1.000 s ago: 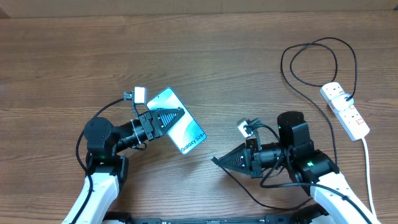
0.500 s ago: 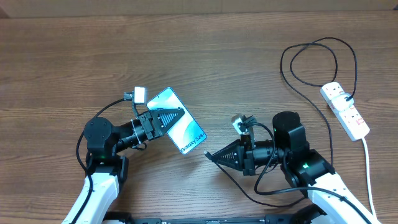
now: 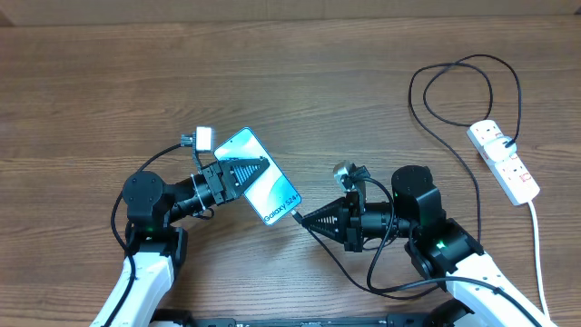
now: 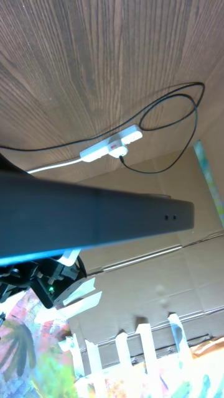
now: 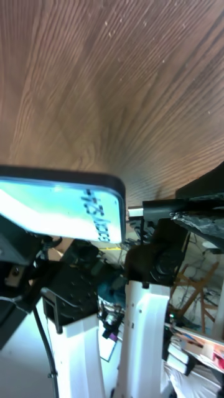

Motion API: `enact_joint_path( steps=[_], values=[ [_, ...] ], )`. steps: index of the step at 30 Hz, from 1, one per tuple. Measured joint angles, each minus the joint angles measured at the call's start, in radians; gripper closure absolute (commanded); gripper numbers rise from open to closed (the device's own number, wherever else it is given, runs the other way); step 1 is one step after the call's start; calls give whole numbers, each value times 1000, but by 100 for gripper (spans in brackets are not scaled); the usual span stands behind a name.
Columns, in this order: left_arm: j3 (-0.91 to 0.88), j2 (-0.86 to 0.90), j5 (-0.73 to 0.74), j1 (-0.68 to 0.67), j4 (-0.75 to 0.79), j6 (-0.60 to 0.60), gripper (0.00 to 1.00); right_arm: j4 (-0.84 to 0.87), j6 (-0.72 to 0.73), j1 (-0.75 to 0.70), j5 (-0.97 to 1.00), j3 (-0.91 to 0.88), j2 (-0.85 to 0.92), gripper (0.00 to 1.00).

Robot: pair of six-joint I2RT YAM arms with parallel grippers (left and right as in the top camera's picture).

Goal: Plug charger to phone and switch on socket
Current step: 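Carry the plug with the right gripper toward the phone's bottom port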

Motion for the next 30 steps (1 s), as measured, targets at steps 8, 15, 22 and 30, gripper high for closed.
enact_joint_path(
  steps=[8,15,22,30],
  values=[
    [0,0,-7,0,0,0,96,16,4,0,10,0,3,96],
    [0,0,-7,0,0,0,96,23,4,32,27,0,3,96],
    [0,0,-8,0,0,0,96,22,4,51,63,0,6,96],
    [0,0,-6,0,0,0,96,39,12,51,96,0,6,96]
  ],
)
